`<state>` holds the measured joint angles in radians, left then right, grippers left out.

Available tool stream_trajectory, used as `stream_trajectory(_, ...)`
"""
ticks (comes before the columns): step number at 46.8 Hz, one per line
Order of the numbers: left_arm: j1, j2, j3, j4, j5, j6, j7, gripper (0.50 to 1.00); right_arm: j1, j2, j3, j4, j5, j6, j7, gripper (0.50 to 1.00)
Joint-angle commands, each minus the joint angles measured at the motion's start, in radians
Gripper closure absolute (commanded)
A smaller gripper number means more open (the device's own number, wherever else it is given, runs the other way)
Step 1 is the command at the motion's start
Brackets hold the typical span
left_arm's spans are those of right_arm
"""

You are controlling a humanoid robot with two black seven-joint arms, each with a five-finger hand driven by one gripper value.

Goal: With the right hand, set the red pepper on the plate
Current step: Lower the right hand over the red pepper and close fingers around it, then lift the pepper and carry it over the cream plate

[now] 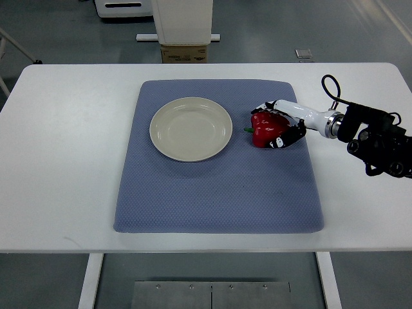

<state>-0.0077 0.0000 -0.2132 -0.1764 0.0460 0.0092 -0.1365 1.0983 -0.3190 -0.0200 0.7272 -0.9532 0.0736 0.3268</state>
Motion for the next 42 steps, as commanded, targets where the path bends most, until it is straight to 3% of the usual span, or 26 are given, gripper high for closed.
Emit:
stream_trajectory(1,0.0,0.0,0.0,0.0,0.0,0.0,0.0,0.5,0.0,0.0,0.0,0.0,0.001,0.0,0.0,0.743)
stream_trajectory(7,0.0,0.0,0.0,0.0,0.0,0.0,0.0,0.5,0.002,0.0,0.0,0.0,0.001,0.0,0.0,0.837)
stream_trajectory(11,0.0,0.0,0.0,0.0,0.0,0.0,0.0,0.5,0.006,-0.002,0.0,0.0,0.002,0.002,0.0,0.994)
stream_trajectory(42,0.0,0.0,0.0,0.0,0.0,0.0,0.0,0.5,0.123,0.026,0.015,0.0,0.047,0.005,-0.028,1.0)
